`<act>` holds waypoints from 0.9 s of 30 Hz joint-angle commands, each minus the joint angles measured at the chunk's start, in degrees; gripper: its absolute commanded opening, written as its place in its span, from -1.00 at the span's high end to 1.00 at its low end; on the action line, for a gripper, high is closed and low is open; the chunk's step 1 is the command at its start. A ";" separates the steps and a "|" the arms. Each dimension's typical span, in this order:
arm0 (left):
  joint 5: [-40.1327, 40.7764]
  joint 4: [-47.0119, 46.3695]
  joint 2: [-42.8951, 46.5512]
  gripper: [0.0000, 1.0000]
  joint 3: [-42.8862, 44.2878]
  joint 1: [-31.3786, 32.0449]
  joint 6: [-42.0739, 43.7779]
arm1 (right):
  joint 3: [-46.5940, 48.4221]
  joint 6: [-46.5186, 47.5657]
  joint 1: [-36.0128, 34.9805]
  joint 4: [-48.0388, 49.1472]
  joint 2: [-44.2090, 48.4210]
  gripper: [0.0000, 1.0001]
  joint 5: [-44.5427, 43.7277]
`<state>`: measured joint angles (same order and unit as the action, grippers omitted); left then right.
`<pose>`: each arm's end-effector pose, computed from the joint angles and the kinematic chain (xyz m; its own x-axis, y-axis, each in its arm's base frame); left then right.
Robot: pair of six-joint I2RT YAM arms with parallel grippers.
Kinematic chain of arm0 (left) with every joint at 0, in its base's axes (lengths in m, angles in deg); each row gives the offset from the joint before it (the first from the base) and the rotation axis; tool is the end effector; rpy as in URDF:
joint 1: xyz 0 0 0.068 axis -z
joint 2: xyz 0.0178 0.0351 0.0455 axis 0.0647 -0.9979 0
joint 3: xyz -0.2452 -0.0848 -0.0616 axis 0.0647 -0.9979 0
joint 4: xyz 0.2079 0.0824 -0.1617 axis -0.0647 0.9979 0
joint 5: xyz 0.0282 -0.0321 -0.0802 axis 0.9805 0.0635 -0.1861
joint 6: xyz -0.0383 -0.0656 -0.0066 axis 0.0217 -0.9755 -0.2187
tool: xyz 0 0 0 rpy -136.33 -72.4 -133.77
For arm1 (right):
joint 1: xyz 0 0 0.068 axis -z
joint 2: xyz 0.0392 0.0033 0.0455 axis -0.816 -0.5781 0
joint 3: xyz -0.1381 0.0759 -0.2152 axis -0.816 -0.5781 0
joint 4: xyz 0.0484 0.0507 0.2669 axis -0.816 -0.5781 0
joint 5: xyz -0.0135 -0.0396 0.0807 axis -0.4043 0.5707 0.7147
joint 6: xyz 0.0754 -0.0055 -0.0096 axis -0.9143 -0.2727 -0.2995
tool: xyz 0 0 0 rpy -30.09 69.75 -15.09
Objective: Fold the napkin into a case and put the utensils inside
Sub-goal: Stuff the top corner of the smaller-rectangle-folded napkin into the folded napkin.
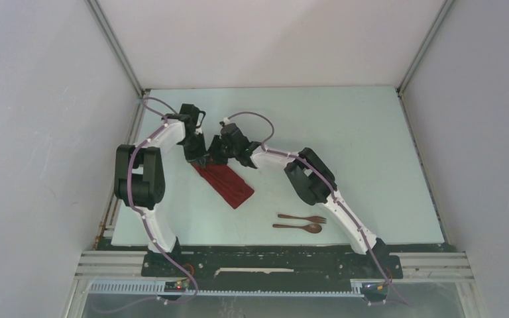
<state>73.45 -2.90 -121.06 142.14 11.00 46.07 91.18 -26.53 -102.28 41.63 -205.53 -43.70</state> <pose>0.3812 -0.0529 0.1505 -0.9535 -0.2316 -0.1927 -0.2071 0.9684 -0.1392 0.3926 0.4641 0.0851 -0.9327 0.1472 -0.3292 -0.2139 0.5090 0.8337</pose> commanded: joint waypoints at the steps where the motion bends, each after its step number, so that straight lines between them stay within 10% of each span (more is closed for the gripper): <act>1: -3.07 -0.36 2.37 1.00 0.98 -0.18 -1.87 | -0.04 3.03 -1.77 -1.66 1.22 0.66 -0.93; 10: -1.72 -1.71 7.17 0.99 -3.13 -3.11 -1.87 | -11.50 11.89 3.34 0.30 12.63 0.46 15.17; 15: 3.12 -2.79 11.46 0.56 -4.86 -3.14 -2.23 | -10.99 15.24 3.33 -3.09 15.52 0.39 18.24; 21: 3.51 -1.43 9.19 0.13 -2.75 -3.10 -2.59 | -2.31 35.59 2.16 -23.40 15.42 0.04 9.94; 27: 3.48 0.03 4.17 0.31 0.55 -3.16 -2.93 | 9.36 38.97 0.99 -31.98 9.25 0.07 3.38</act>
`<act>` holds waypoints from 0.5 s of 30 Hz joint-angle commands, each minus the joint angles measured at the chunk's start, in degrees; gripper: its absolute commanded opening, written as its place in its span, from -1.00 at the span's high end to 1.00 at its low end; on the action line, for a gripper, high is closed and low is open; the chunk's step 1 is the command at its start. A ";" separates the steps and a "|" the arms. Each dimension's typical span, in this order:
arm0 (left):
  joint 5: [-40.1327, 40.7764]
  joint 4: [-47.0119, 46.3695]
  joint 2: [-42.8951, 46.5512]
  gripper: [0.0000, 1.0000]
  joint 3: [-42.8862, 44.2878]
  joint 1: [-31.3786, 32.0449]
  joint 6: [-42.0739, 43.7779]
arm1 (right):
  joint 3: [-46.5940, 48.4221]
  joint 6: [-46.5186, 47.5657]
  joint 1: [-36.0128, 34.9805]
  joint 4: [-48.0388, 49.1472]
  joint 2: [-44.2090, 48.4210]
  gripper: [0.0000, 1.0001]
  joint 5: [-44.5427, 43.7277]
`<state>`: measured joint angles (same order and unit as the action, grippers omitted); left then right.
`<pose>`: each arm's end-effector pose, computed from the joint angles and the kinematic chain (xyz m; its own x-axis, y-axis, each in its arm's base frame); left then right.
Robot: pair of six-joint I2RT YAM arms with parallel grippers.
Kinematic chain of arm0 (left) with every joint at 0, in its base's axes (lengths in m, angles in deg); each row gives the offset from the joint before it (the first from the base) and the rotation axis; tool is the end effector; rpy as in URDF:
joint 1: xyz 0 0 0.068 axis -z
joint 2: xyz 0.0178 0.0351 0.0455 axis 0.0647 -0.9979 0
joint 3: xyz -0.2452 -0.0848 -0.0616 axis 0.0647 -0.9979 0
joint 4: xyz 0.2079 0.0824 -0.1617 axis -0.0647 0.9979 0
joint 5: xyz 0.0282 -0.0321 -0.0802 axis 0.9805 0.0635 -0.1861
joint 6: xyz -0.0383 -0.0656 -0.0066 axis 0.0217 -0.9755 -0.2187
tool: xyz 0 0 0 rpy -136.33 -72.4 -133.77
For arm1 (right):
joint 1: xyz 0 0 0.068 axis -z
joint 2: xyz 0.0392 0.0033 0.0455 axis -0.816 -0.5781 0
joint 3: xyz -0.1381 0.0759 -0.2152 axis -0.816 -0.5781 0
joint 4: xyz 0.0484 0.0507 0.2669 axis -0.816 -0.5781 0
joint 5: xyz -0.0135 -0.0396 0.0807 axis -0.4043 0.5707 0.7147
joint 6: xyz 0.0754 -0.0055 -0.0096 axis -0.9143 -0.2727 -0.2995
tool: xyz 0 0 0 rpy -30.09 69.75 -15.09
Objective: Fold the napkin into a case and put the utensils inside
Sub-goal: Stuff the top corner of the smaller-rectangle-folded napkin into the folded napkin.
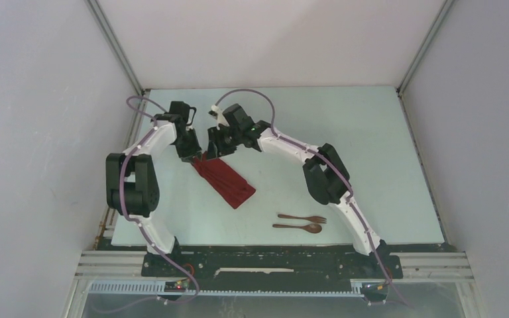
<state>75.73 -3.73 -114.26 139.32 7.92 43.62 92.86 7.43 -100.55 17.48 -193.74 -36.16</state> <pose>0.3698 -0.0288 0.1788 -0.9043 -0.3255 -0.2763 -0.2963 0.9444 -0.1428 0.3783 0.4341 0.1694 -0.7574 -0.2757 -0.5919 -0.6393 0.4979 0.5860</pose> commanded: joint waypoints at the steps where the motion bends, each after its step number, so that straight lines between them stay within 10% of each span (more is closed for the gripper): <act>1: 1.27 1.45 -3.40 0.34 3.83 0.03 -0.18 | 8.36 2.64 -0.53 -7.60 -3.25 0.11 -3.10; 15: 9.56 3.81 -7.61 0.28 5.22 3.05 3.05 | -1.79 -18.55 0.52 17.52 -6.14 0.14 10.18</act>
<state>82.59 -1.24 -121.45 141.81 9.97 44.89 90.76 -8.43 -100.03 30.60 -200.30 -27.63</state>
